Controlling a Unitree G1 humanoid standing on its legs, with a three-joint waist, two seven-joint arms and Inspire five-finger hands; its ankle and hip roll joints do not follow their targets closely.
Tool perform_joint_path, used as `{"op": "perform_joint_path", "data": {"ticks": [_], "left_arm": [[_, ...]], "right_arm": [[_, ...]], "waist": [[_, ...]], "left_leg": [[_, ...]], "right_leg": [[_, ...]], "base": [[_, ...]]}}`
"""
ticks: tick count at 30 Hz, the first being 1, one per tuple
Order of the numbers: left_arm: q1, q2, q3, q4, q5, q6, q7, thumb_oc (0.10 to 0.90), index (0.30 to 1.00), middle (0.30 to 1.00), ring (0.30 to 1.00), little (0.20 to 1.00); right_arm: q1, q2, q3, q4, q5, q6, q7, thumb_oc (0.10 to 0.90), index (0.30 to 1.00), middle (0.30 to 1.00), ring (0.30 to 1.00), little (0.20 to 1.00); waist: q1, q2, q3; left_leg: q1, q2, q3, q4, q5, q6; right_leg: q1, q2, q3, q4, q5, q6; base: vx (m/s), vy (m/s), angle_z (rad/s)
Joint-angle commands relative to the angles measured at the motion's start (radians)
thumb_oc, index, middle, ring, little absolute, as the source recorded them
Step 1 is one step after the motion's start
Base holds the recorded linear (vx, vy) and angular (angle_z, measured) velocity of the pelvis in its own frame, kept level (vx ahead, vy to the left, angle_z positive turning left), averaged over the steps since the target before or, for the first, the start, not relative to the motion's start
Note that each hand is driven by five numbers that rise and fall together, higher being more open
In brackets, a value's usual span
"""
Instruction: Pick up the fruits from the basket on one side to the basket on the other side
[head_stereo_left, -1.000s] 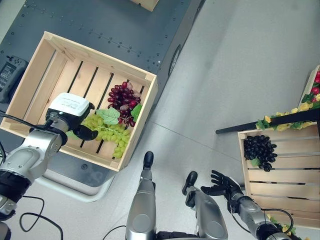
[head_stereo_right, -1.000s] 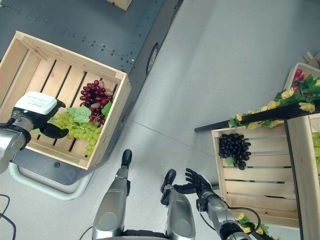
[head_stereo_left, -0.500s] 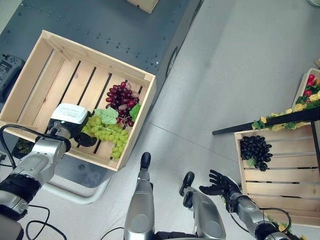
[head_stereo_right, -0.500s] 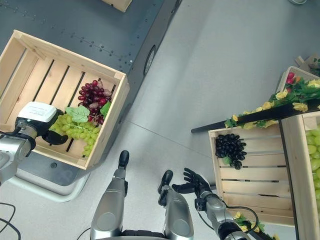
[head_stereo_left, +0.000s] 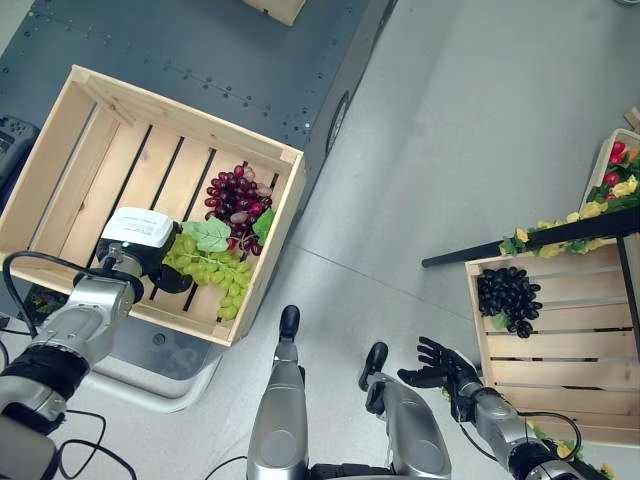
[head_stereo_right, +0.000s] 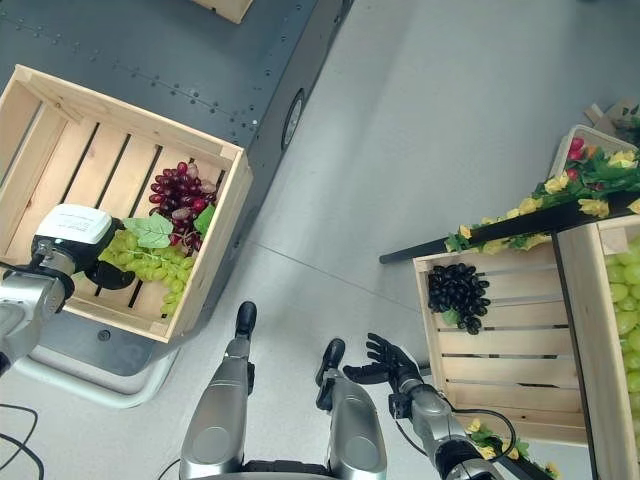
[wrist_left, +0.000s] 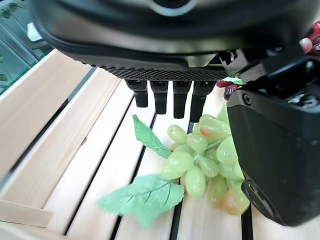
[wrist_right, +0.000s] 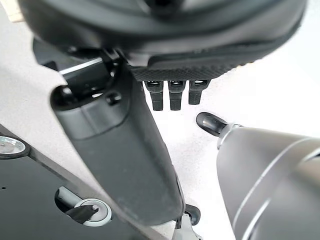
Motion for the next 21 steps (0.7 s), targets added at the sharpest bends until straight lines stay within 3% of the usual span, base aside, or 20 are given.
{"op": "perform_joint_path", "data": {"ticks": [1, 17, 19, 20, 21], "left_arm": [[-0.084, -0.028, 0.037, 0.064, 0.007, -0.008, 0.142, 0.800, 0.900, 0.900, 0.900, 0.900], [-0.123, -0.145, -0.035, 0.198, 0.024, -0.049, 0.165, 0.800, 0.900, 0.900, 0.900, 0.900], [-0.125, -0.148, -0.043, 0.202, 0.019, -0.049, 0.167, 0.604, 0.606, 0.606, 0.606, 0.606], [-0.127, -0.150, -0.045, 0.206, 0.019, -0.052, 0.171, 0.576, 0.564, 0.564, 0.564, 0.564], [-0.126, -0.153, -0.045, 0.210, 0.022, -0.057, 0.174, 0.411, 0.316, 0.316, 0.316, 0.316]], "right_arm": [[0.000, -0.058, 0.035, -0.010, -0.006, -0.013, 0.001, 0.800, 0.900, 0.900, 0.900, 0.900], [-0.026, -0.055, 0.056, -0.018, -0.024, 0.001, -0.020, 0.800, 0.900, 0.900, 0.900, 0.900], [-0.028, -0.059, 0.057, -0.019, -0.023, 0.002, -0.020, 0.800, 0.900, 0.900, 0.900, 0.900], [-0.031, -0.060, 0.058, -0.020, -0.021, 0.004, -0.021, 0.800, 0.900, 0.900, 0.900, 0.900], [-0.032, -0.061, 0.058, -0.022, -0.022, 0.008, -0.021, 0.800, 0.900, 0.900, 0.900, 0.900]], "waist": [[-0.018, -0.010, -0.004], [-0.042, -0.012, -0.006], [-0.044, -0.011, -0.004], [-0.045, -0.010, -0.004], [-0.046, -0.009, -0.004]], "left_leg": [[0.010, -0.099, 0.084, 0.088, -0.128, 0.053], [0.017, -0.096, 0.101, 0.079, -0.126, 0.054], [0.014, -0.097, 0.101, 0.085, -0.127, 0.054], [0.015, -0.097, 0.101, 0.084, -0.127, 0.054], [0.015, -0.098, 0.101, 0.084, -0.127, 0.053]], "right_leg": [[-0.065, 0.081, -0.003, -0.008, 0.098, -0.037], [-0.071, 0.082, 0.011, -0.008, 0.099, -0.034], [-0.073, 0.081, 0.011, -0.006, 0.098, -0.034], [-0.074, 0.081, 0.012, -0.004, 0.097, -0.034], [-0.074, 0.081, 0.014, -0.004, 0.097, -0.034]], "base": [[0.00, 0.020, -0.07], [0.00, 0.003, -0.01], [0.00, 0.000, 0.00], [0.00, 0.000, 0.00], [0.00, 0.000, 0.00]]}}
